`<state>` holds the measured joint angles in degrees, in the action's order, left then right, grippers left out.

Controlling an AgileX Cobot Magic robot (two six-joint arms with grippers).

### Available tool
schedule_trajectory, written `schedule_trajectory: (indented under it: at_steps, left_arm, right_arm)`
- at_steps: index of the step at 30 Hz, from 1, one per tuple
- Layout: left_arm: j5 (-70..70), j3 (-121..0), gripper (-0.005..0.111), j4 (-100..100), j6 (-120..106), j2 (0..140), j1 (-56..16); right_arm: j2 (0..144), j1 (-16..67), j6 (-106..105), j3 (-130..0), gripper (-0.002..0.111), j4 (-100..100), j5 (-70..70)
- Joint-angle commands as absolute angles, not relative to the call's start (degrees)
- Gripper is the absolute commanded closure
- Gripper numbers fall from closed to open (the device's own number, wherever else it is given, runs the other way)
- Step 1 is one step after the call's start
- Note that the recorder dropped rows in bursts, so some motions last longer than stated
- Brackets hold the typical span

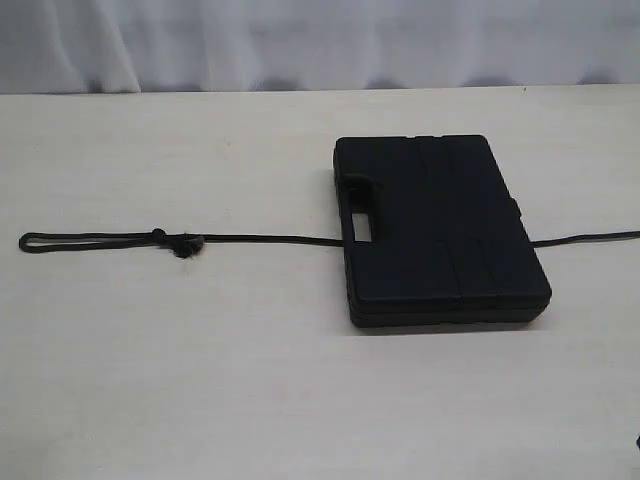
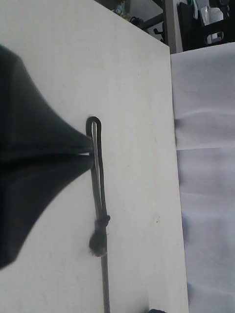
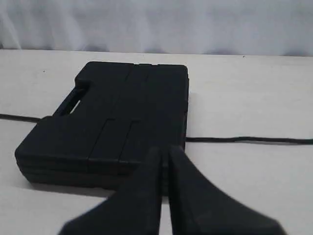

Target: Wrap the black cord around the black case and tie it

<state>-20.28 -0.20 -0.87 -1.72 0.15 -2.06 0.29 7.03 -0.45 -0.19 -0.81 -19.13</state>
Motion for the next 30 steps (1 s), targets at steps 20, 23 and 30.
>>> schedule_trajectory:
  at_steps: [20, 23, 30]
  left_arm:
    - [-19.80, 0.00, 0.107, -0.86, -1.64, 0.00, -2.07]
    - [-19.80, 0.00, 0.107, -0.86, -1.64, 0.00, -2.07]
    - [-19.80, 0.00, 0.107, -0.86, -1.64, 0.00, -2.07]
  right_arm:
    - [0.00, 6.80, 22.75, 0.00, 0.104, -0.69, 49.83]
    - [0.00, 6.80, 22.75, -2.18, 0.104, -0.69, 44.15]
    - [8.34, 6.80, 21.77, -22.05, 0.100, 11.85, 12.39]
